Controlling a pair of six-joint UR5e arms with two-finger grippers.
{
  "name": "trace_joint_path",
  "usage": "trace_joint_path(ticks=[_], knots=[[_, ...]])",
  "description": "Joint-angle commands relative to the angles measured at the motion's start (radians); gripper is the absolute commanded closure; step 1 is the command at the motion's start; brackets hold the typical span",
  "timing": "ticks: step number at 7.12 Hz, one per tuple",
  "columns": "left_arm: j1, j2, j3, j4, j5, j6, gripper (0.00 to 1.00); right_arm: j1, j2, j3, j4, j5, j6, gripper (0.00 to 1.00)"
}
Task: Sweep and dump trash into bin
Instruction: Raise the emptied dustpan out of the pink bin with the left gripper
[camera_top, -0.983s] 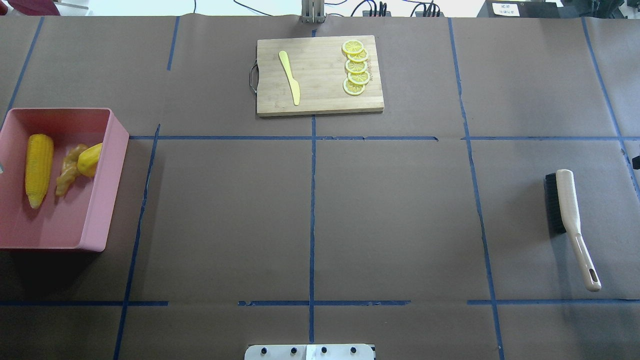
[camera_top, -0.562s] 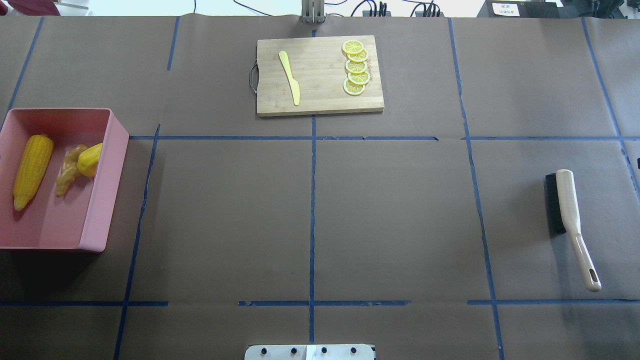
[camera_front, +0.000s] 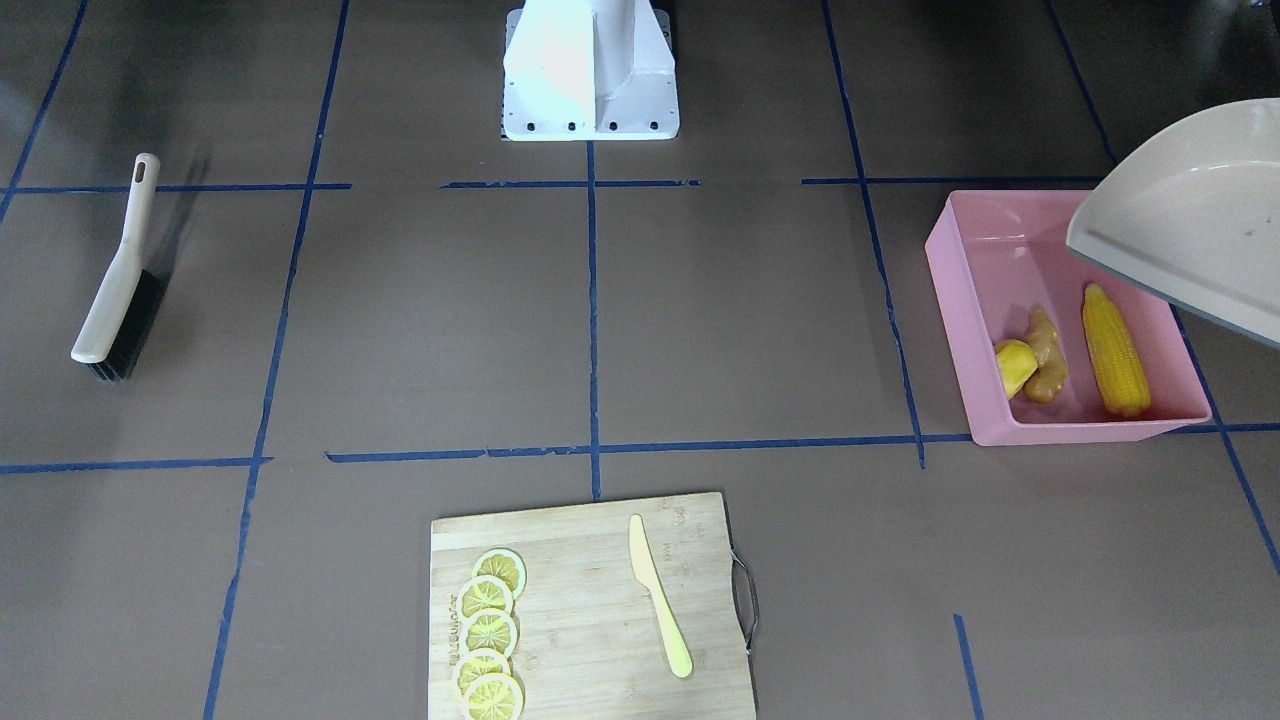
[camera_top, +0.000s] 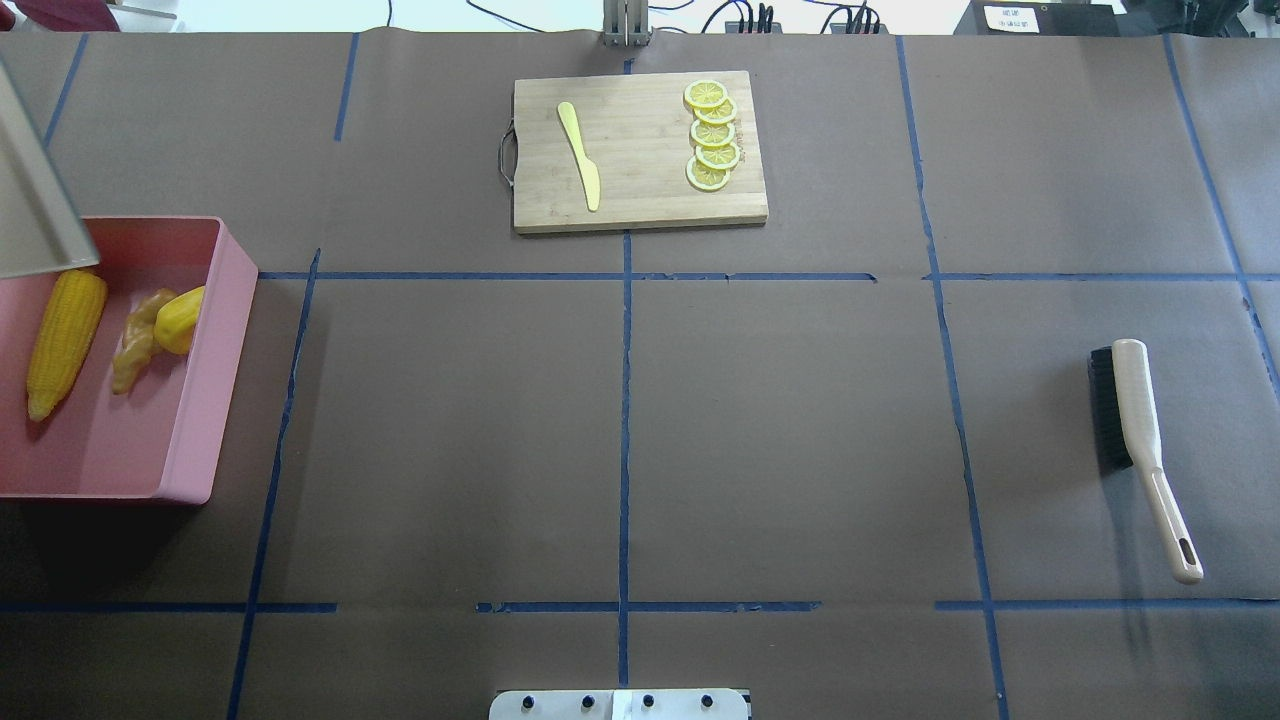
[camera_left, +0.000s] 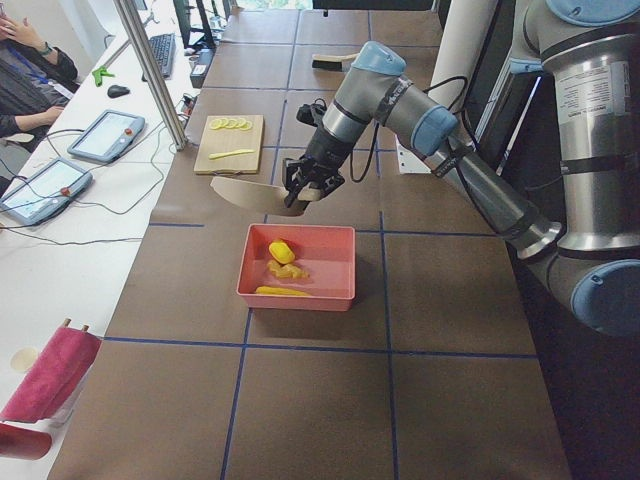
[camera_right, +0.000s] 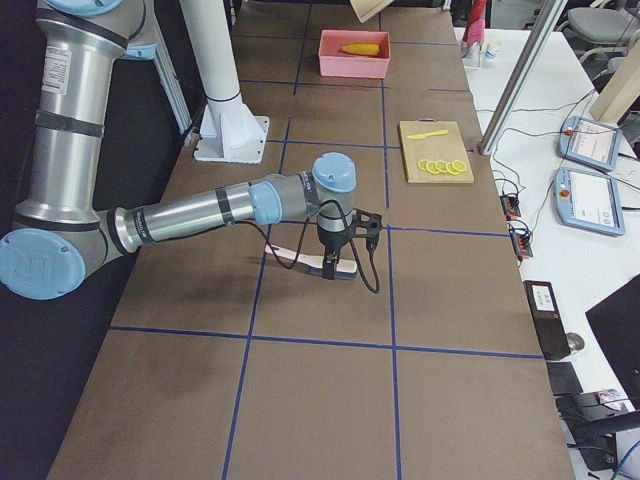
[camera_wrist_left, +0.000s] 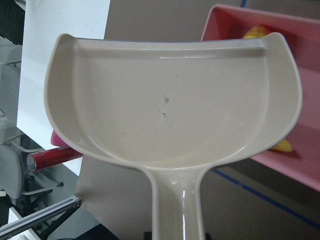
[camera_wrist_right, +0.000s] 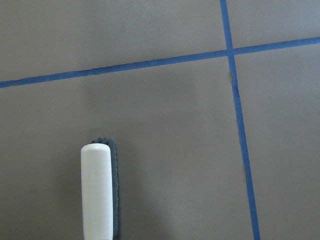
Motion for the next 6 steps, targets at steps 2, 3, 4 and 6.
trace_joint_path(ticks=[2,3,4,6], knots=[[0.183,-0.092,-0.019,0.022,-0.094,-0.173,0.99,0.021,-0.008,-0.017,0.000,0.000,-0.039,0.00],[0.260,-0.111,-0.021,0.021,-0.127,-0.211,0.99,0.032,-0.020,-0.017,0.000,0.003,-0.070,0.00],[0.322,-0.155,-0.013,0.019,-0.194,-0.238,0.99,0.041,-0.021,-0.017,0.000,0.004,-0.072,0.00],[0.451,-0.225,0.042,0.009,-0.197,-0.233,0.99,0.041,-0.023,-0.018,0.000,0.005,-0.072,0.00]])
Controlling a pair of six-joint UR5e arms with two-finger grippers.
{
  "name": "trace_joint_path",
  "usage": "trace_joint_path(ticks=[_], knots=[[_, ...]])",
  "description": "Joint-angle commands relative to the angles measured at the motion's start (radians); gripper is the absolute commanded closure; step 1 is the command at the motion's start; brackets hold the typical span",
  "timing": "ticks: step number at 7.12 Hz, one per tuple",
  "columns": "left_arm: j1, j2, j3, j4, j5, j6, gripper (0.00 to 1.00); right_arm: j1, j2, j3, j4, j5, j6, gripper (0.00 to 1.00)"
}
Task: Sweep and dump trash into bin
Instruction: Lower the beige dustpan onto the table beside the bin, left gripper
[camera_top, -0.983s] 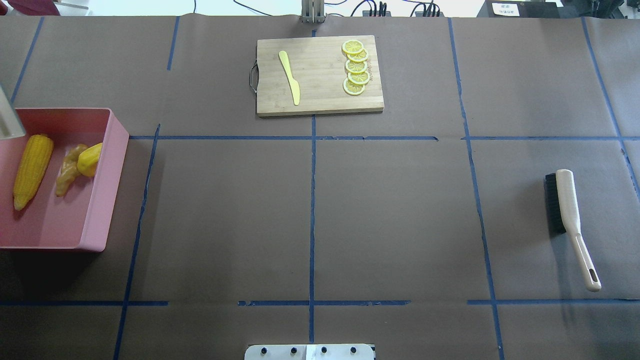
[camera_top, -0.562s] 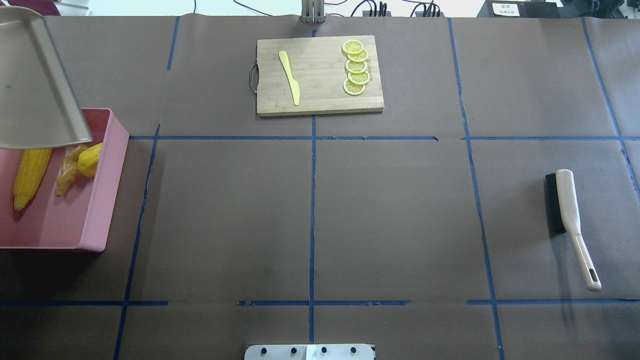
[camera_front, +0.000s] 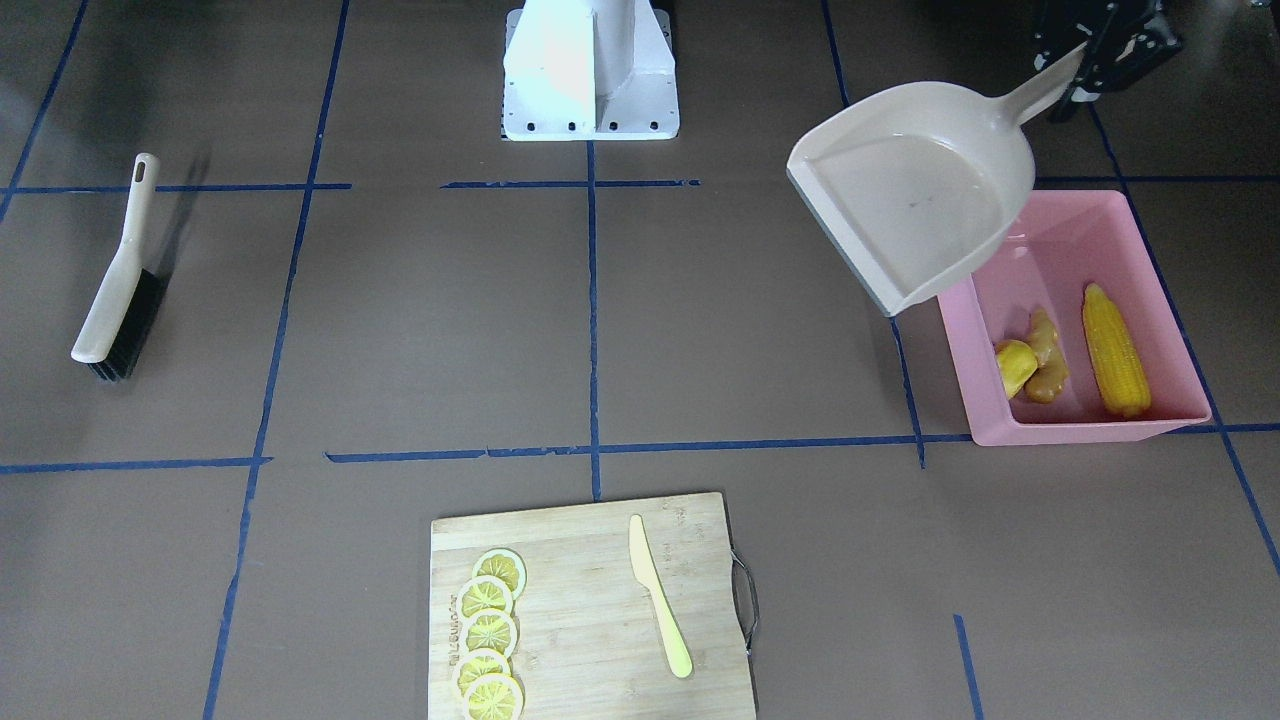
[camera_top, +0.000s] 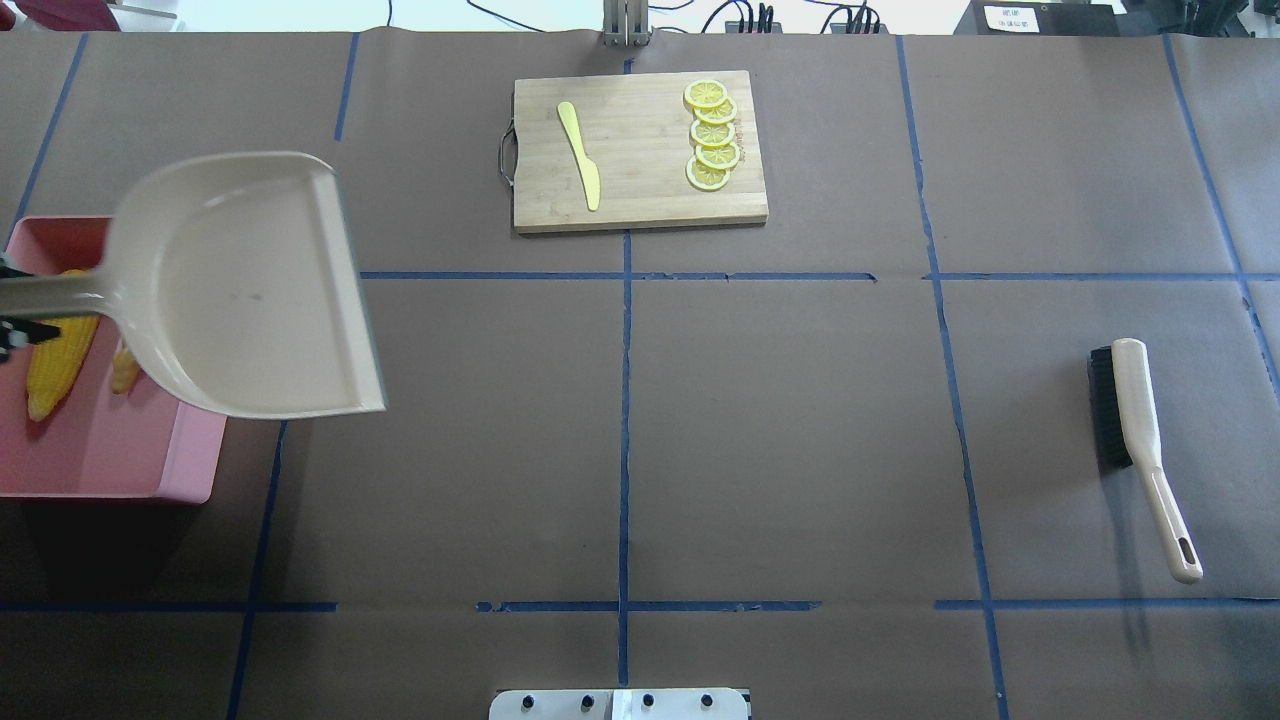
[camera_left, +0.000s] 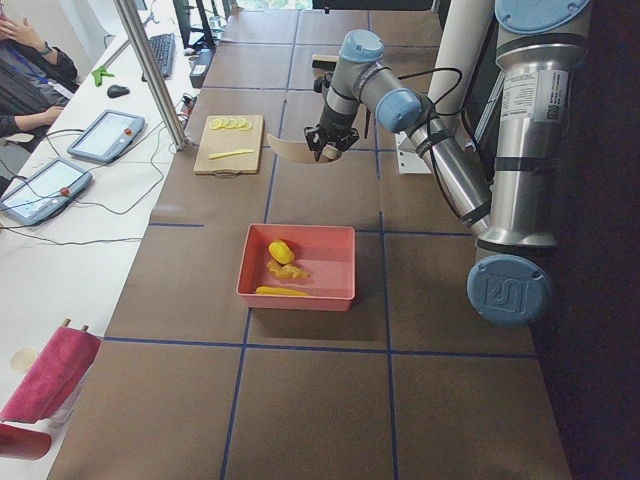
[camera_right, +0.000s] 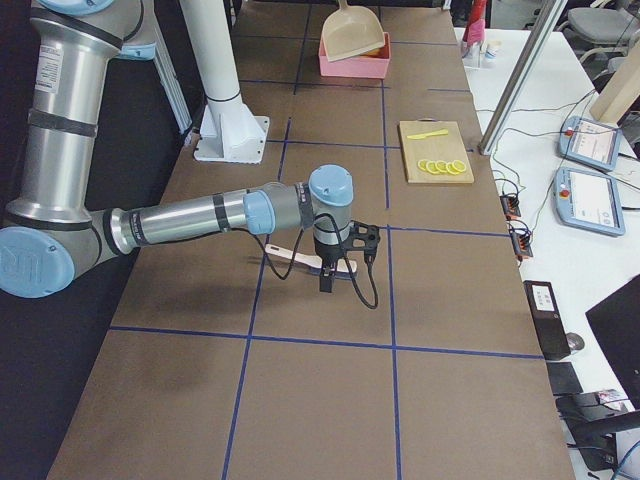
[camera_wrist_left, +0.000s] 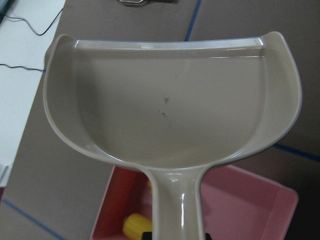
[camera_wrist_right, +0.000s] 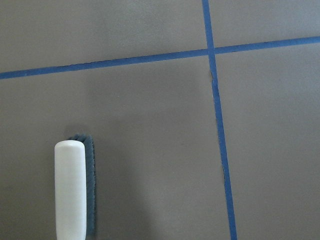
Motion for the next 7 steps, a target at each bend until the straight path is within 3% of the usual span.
trace_joint_path(ticks=[1,4,6,7], knots=[[0.118,-0.073,0.090,-0.011,-0.008,0.016,0.99,0.002,-0.002,-0.001,0.000,0.000,-0.001,0.00],[0.181,-0.119,0.312,-0.243,-0.023,0.070,0.99,0.002,-0.002,-0.010,0.000,0.000,-0.001,0.00],[0.201,-0.135,0.474,-0.473,-0.107,0.056,0.99,0.002,-0.002,-0.008,0.000,0.000,-0.001,0.00],[0.218,-0.144,0.521,-0.517,-0.108,0.029,0.98,0.002,-0.003,-0.007,0.000,0.000,0.000,0.00]])
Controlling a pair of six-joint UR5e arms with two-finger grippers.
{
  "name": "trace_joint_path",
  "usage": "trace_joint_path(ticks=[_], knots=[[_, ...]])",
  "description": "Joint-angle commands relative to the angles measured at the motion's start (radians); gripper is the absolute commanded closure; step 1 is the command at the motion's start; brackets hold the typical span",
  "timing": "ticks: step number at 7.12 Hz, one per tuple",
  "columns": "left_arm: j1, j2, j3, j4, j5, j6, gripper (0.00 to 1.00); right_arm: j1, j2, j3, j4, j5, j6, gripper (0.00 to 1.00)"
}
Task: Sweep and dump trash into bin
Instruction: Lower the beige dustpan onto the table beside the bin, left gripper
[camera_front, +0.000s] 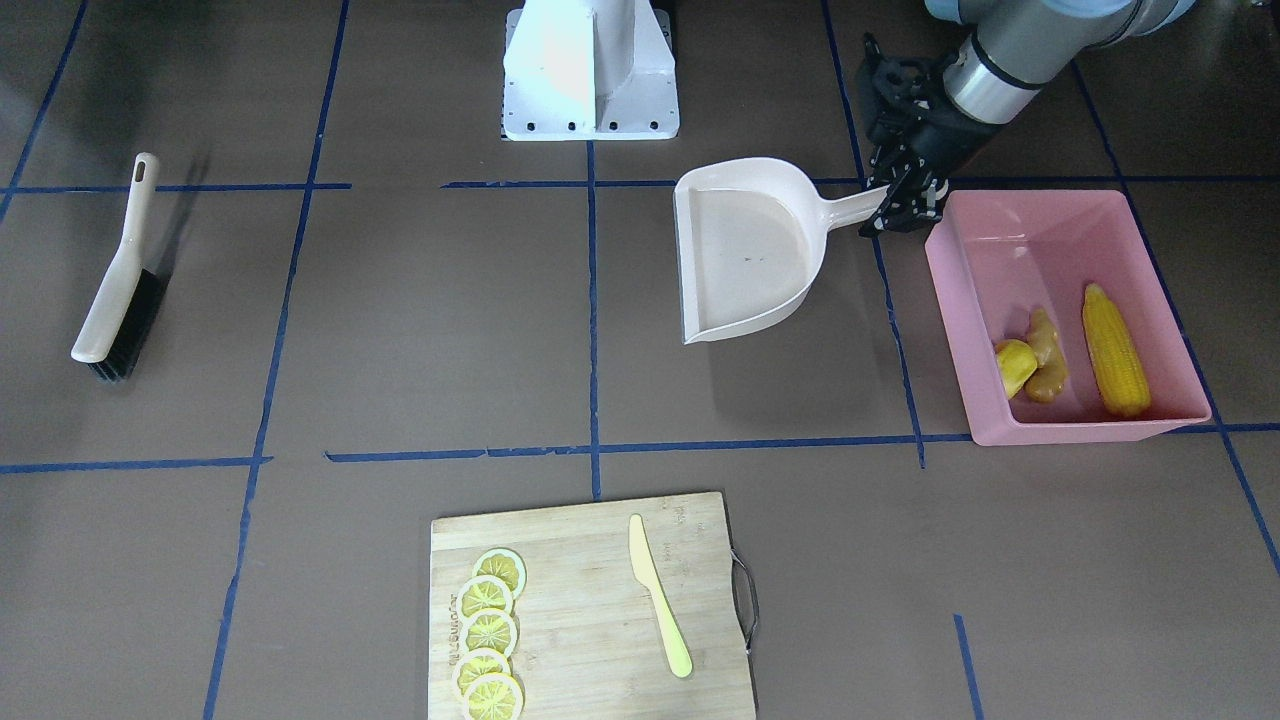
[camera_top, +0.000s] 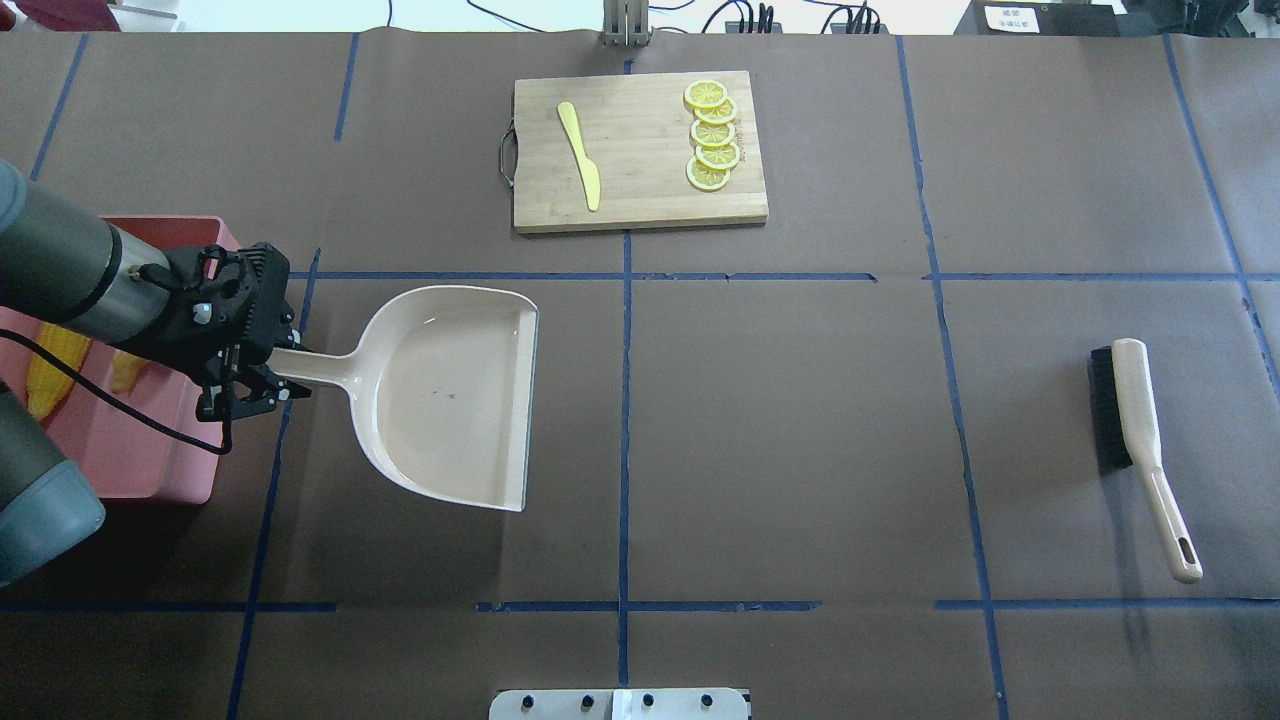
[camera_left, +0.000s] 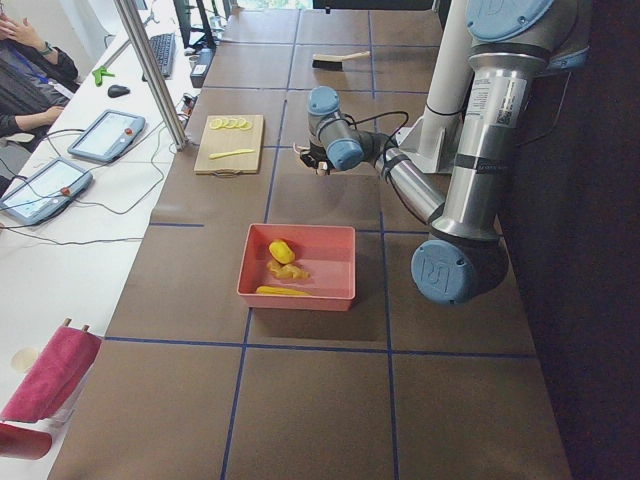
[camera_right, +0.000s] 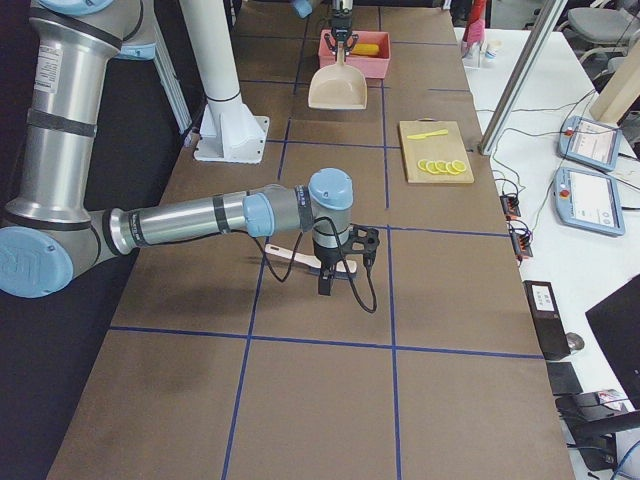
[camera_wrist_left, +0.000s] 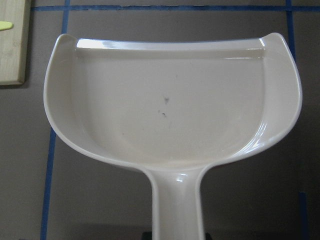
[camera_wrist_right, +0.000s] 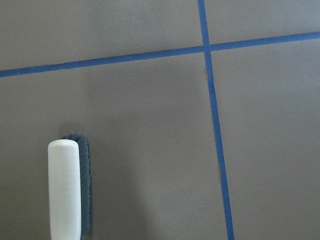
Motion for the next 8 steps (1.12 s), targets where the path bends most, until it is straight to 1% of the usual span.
trace_joint_path(ticks=[1,2,4,7,8], knots=[[0.045,-0.013,0.083,-0.095,-0.014,-0.030,0.97,0.000,-0.001,0.002,0.000,0.000,0.001,0.00],[0.074,-0.026,0.093,-0.097,-0.014,-0.039,0.96,0.000,-0.001,0.000,0.000,0.000,0.001,0.00],[0.085,-0.041,0.136,-0.097,-0.008,-0.038,0.95,0.000,0.000,0.000,0.000,0.000,0.003,0.00],[0.094,-0.088,0.199,-0.170,-0.007,-0.102,0.95,0.000,0.000,0.002,0.000,-0.002,0.003,0.00],[0.094,-0.093,0.230,-0.211,-0.006,-0.119,0.92,0.000,0.000,0.002,0.000,-0.003,0.001,0.00]])
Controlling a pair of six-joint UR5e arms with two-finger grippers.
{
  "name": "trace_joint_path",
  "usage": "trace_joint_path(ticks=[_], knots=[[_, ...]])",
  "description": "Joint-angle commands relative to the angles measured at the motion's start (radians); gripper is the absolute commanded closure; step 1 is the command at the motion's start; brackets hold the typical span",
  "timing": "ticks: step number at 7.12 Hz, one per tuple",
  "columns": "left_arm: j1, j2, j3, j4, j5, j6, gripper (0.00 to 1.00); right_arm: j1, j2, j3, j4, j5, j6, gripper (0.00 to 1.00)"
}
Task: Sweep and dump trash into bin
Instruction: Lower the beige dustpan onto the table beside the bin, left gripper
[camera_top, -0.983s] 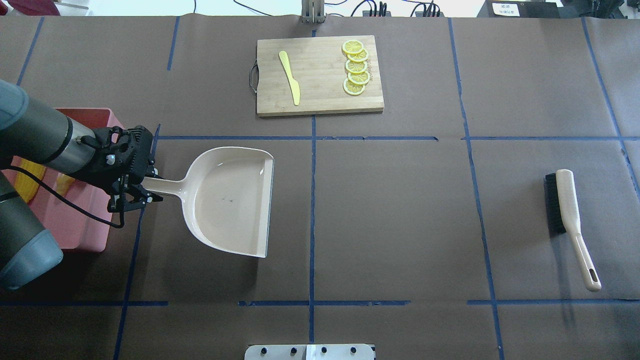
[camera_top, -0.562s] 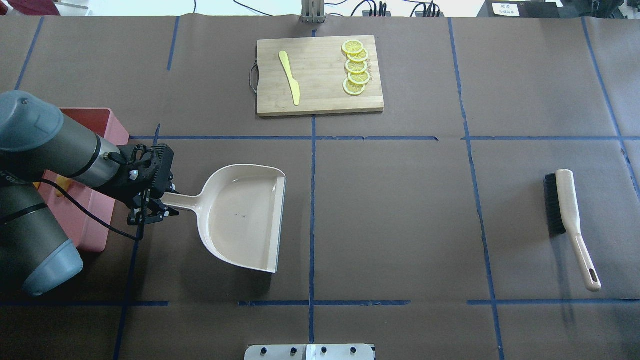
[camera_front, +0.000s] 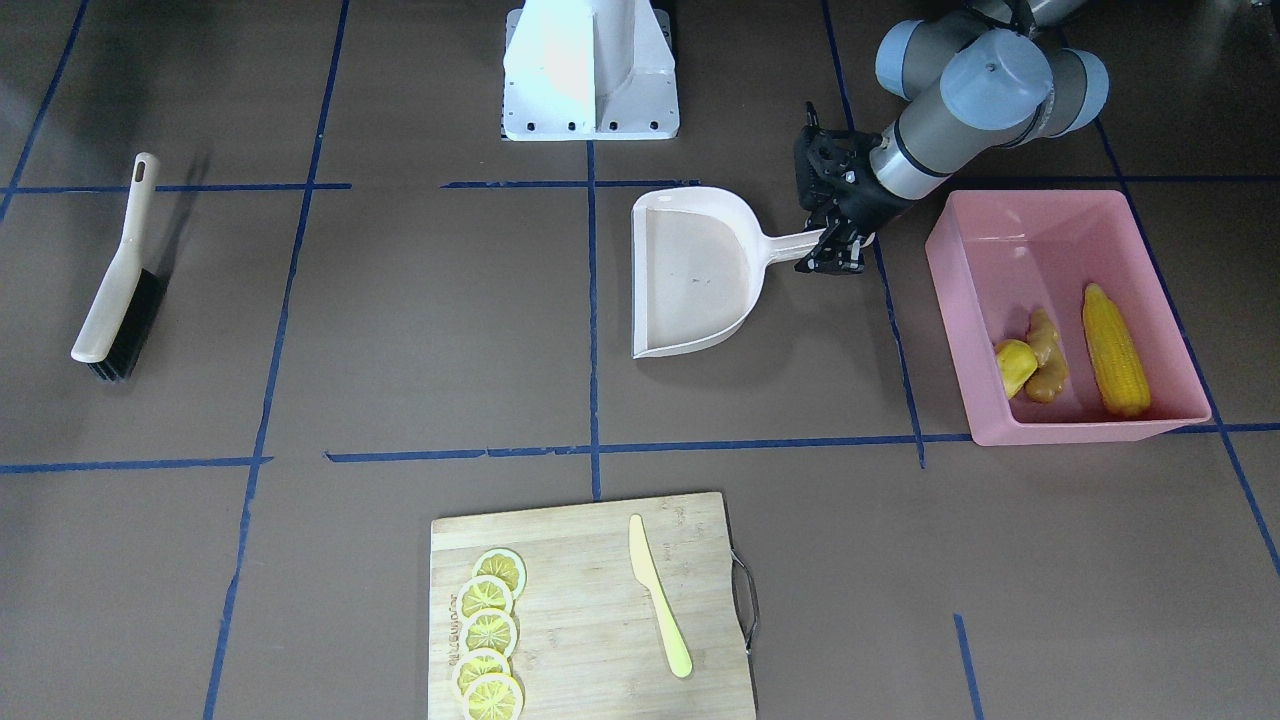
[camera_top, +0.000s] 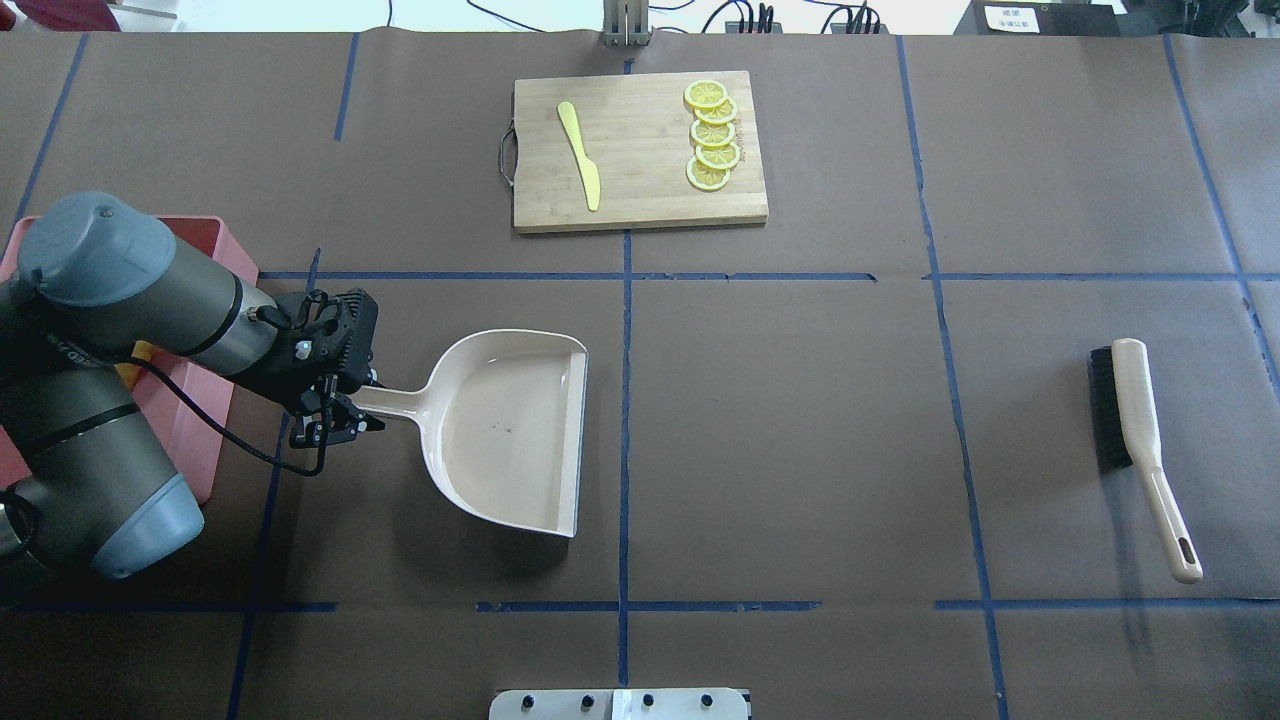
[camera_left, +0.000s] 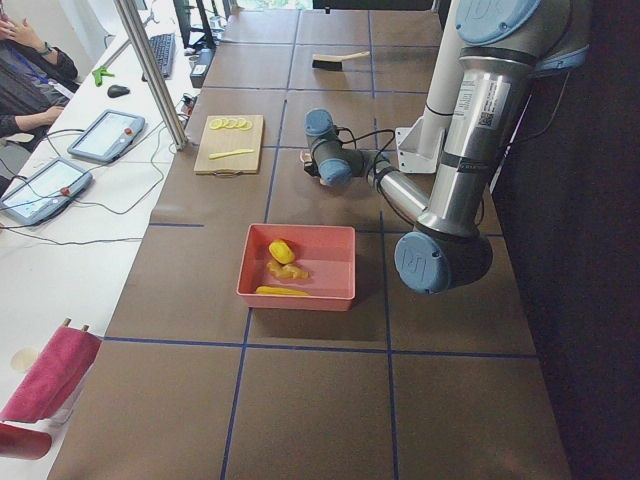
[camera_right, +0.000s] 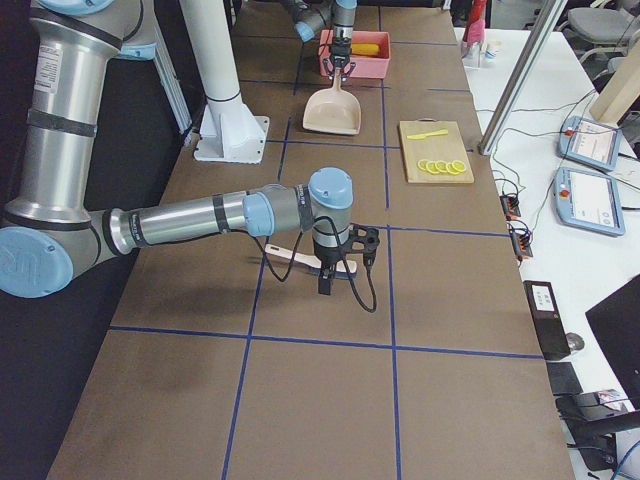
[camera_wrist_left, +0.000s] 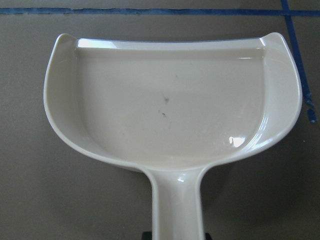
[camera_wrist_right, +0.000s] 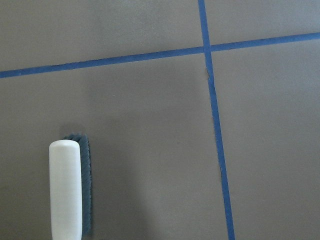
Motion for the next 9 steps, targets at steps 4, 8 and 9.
trace_joint_path(ticks=[4,8,9], knots=[[-0.003,-0.002,0.034,-0.002,0.003,-0.019,0.00,0.000,0.003,-0.001,0.000,-0.002,-0.001,0.00],[-0.041,-0.001,-0.290,0.488,-0.003,-0.018,0.00,0.000,0.009,-0.004,0.000,-0.002,-0.018,0.00],[-0.096,-0.001,-0.350,0.638,-0.008,-0.022,0.00,0.000,0.012,-0.011,0.000,-0.002,-0.035,0.00]])
